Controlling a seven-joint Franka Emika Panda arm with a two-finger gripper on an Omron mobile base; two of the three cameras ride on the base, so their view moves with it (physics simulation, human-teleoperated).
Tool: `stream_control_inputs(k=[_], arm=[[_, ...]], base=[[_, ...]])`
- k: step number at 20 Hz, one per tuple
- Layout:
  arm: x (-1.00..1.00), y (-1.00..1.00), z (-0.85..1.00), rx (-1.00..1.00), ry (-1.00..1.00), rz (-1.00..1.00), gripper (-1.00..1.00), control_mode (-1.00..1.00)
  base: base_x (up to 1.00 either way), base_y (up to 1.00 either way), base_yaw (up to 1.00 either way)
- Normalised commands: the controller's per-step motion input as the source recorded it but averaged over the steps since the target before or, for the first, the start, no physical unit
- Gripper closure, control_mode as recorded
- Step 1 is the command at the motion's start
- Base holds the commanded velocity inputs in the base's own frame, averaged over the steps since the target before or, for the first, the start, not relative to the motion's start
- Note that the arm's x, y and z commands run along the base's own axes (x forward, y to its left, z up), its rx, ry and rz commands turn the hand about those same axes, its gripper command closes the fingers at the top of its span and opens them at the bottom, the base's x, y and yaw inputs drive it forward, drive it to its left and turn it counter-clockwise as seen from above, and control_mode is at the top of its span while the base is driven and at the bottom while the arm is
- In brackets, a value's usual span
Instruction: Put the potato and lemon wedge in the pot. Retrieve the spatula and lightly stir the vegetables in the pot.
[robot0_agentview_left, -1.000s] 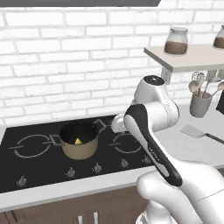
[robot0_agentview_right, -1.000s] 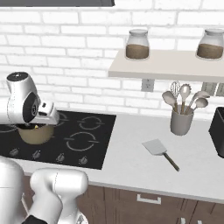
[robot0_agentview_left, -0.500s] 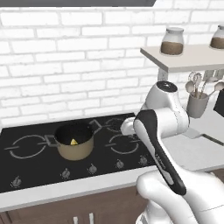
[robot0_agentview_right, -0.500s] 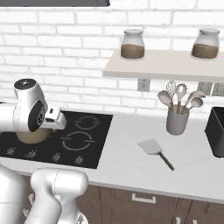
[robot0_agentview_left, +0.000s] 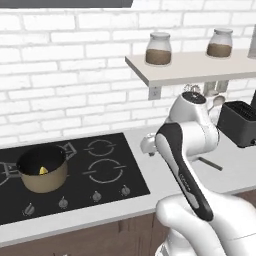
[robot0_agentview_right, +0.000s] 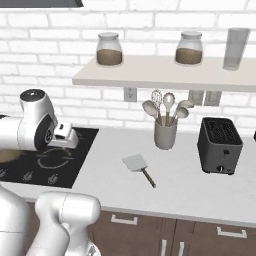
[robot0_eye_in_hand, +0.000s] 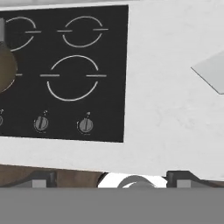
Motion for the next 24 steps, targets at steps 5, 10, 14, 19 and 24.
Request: stream_control_inputs(k=[5, 10, 14, 19, 24], arm=[[0.00, -0.81, -0.02, 0.24, 0.07, -0.49, -1.00, -1.00], [0.00, -0.68, -0.14, 0.40, 0.09, -0.69, -1.00, -1.00], [0.00, -0.70, -0.11, 0.41, 0.07, -0.68, -1.00, -1.00], [-0.02, -0.78, -0.13, 0.34, 0.06, -0.64, -1.00, -1.00], [0.00, -0.82, -0.07, 0.29, 0.13, -0.64, -1.00, -1.00]], base=[[0.00, 0.00, 0.00], [0.00, 0.00, 0.00], [0.00, 0.00, 0.00], [0.00, 0.00, 0.00], [0.00, 0.00, 0.00]])
